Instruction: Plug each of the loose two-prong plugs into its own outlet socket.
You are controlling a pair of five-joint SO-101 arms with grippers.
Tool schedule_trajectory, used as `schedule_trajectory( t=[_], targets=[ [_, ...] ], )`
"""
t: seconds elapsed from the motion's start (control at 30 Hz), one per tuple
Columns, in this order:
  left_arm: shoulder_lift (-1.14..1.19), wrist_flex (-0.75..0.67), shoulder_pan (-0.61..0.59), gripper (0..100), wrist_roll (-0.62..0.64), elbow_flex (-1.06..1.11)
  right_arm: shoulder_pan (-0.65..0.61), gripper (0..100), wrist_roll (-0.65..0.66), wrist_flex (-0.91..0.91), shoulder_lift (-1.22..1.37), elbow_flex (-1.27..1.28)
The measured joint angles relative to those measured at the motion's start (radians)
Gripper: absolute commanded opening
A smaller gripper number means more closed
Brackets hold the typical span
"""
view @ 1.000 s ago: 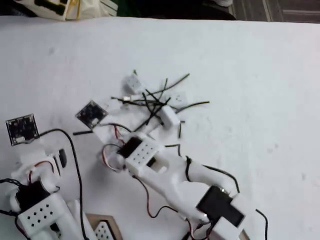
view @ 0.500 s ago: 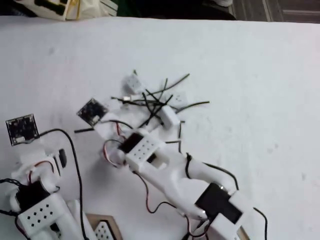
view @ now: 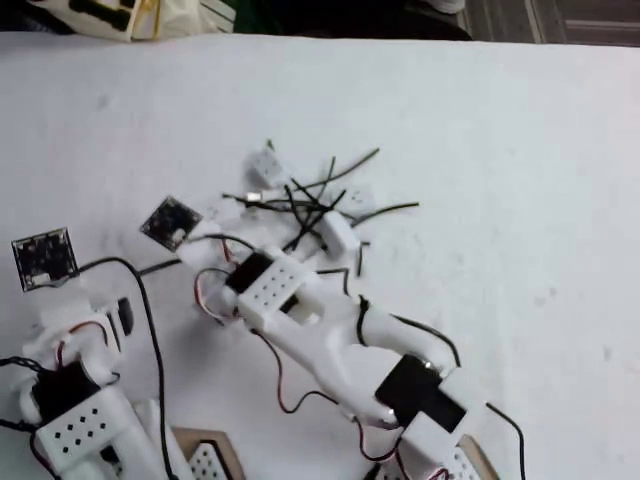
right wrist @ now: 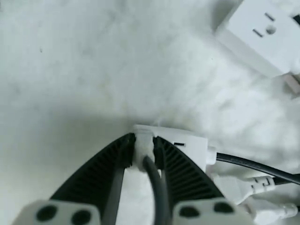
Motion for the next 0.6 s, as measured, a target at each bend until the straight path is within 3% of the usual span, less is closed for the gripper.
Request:
schedule_trajectory(
  t=[0.27, 0.47, 0.6],
  targets=[
    [0.000, 0.000, 0.000, 27, 0.000, 0.000, 0.000, 1.9, 0.000, 0.052, 0.002, -0.003],
    [0.000, 0.000, 0.000, 27, 0.000, 0.000, -0.005, 19.3, 0.000, 0.071, 0.002, -0.017],
    [0.000, 0.000, 0.000, 27, 0.000, 0.000, -0.018, 21.1, 0.003, 0.120, -0.040, -0.006]
  ],
)
